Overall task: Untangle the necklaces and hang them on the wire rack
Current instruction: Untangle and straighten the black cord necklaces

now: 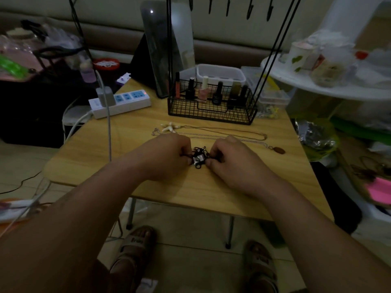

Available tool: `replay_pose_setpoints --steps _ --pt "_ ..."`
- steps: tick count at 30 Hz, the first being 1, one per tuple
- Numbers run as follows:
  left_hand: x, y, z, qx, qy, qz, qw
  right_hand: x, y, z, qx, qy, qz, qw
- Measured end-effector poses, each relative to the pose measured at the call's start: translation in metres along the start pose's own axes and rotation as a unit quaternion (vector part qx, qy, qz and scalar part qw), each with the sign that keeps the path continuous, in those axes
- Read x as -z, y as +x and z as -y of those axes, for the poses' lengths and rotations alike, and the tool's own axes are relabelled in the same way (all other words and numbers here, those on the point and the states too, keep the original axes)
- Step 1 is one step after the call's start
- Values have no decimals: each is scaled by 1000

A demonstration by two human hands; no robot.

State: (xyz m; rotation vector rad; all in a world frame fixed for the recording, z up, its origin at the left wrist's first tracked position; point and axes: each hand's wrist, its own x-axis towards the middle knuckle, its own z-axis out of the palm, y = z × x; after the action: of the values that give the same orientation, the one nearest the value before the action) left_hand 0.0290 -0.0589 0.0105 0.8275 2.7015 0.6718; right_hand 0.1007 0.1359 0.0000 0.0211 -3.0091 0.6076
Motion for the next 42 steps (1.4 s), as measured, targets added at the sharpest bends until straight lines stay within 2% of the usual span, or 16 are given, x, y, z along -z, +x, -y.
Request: replay_pose_setpoints --steps 3,8,12,15,18,22,27,29,33,36,39,42 --pt "1 2 2 -3 -4 8 1000 5 -6 -7 -14 7 3 1000" --pt "0 8 -5 -15 -31 2 999 17 -12 -20 -68 113 -26 991" --pt "-2 14 -8 -12 -40 -10 999 19 -10 -30 -90 157 -27 983" --pt "-6 17 -16 -73 -40 -11 996 23 -8 -33 -91 209 -17 973" --pt "-16 21 -29 -111 -79 28 990 29 -7 -31 -71 266 -26 961" --pt "-17 28 -36 -96 -78 21 992 34 -4 -30 -83 327 -52 940" --pt "-1 24 -26 -50 -72 32 996 37 2 -33 -158 372 -91 910" --pt "3 21 -22 -33 -82 29 996 40 2 -36 -180 369 -100 906" --pt "8 17 -21 -13 -191 7 981 36 0 -38 -188 274 -58 941" --pt "14 14 -22 -4 -282 0 959 33 -3 -34 -168 251 -28 953" --pt "16 13 -25 -13 -322 1 947 29 -5 -31 -134 180 -1 975" --pt "18 11 -29 -24 -374 -8 927 25 -6 -30 -131 157 6 979"
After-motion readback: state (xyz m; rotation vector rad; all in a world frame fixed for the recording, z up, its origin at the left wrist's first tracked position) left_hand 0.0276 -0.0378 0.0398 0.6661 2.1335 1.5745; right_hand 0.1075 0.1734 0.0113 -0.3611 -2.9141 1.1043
